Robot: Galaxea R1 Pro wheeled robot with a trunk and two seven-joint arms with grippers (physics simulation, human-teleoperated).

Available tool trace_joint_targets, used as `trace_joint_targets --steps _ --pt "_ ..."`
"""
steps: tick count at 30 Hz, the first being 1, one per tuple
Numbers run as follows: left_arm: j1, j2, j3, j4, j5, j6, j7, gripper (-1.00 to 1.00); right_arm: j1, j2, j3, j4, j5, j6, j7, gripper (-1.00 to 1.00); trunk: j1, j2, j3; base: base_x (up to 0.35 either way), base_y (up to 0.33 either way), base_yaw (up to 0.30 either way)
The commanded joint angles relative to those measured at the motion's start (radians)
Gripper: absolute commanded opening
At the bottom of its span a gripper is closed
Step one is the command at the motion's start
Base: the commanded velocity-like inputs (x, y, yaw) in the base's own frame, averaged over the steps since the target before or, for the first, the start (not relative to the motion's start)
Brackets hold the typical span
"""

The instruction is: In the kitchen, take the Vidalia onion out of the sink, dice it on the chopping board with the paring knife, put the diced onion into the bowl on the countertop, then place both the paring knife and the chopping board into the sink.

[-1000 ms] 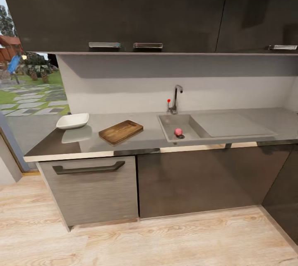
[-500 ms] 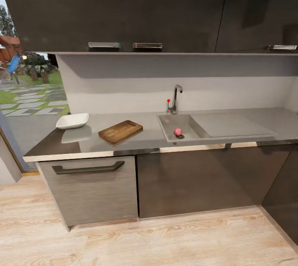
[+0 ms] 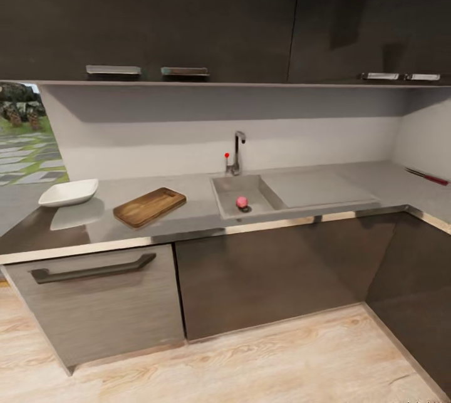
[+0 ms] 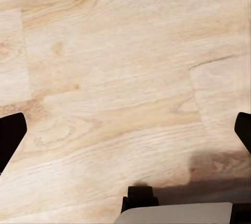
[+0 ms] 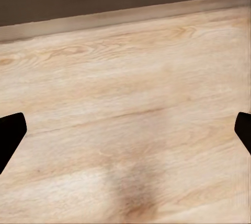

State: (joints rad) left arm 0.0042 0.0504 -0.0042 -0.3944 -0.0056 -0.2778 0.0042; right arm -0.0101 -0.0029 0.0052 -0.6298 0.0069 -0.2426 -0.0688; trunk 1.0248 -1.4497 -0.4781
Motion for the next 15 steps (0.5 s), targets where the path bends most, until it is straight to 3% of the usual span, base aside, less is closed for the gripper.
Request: trace_joint_targets --steps 1,15 --pt "0.000 0.000 0.000 -0.002 -0.001 -0.001 0.000 1.00 -0.001 0.000 0.001 0.001 0.001 -0.003 -0.003 1.00 0.000 0.000 0.000 0.092 -0.093 -0.226" --pt "0.000 0.000 -0.002 -0.003 -0.001 -0.002 0.000 1.00 -0.001 0.000 0.001 0.001 0.001 -0.003 -0.003 1.00 0.000 0.000 0.015 0.011 -0.011 -0.226"
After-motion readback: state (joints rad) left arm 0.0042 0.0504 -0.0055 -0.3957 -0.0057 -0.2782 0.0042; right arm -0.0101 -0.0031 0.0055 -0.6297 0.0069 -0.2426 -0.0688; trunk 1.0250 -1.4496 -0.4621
